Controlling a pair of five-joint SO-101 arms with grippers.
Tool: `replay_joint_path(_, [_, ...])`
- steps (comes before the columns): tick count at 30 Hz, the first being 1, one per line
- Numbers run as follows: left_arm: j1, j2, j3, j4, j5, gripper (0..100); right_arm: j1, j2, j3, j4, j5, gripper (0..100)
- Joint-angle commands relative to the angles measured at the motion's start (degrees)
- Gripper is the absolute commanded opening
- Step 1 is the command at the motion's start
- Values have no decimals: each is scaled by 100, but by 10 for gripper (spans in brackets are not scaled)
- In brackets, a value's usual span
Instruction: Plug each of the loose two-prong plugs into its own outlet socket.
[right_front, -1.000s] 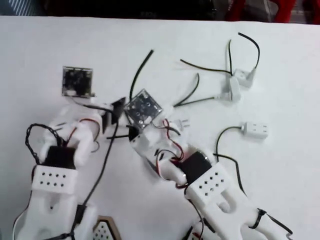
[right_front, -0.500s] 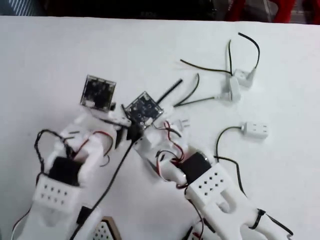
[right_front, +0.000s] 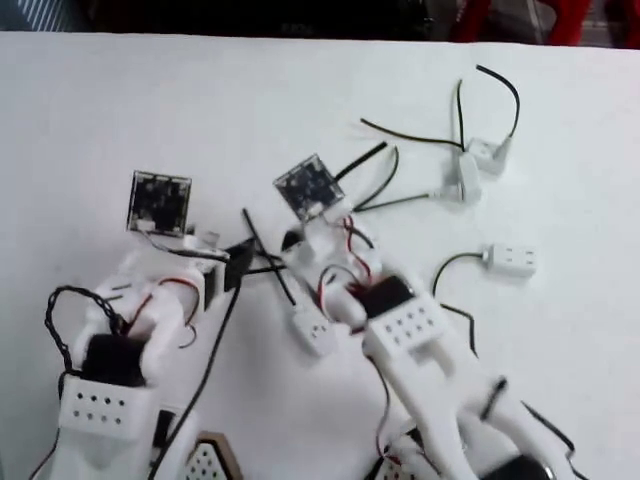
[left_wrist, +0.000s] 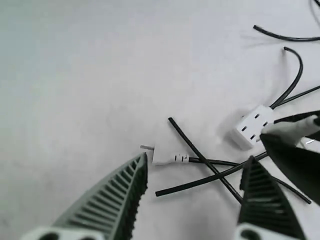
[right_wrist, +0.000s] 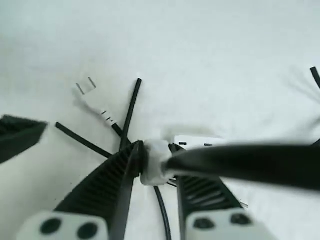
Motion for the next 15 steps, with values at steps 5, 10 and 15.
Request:
replay_joint_path(5, [-84, -127, 114, -211, 35, 294, 541, 1895, -554, -1446, 343, 17])
replay_joint_path(10, [-84, -127, 114, -211, 35, 294, 558, 2237, -571, -1833, 334, 17])
replay_joint_path(15, [-84, -127, 114, -193, 35, 294, 576, 2281, -580, -1859, 352, 17])
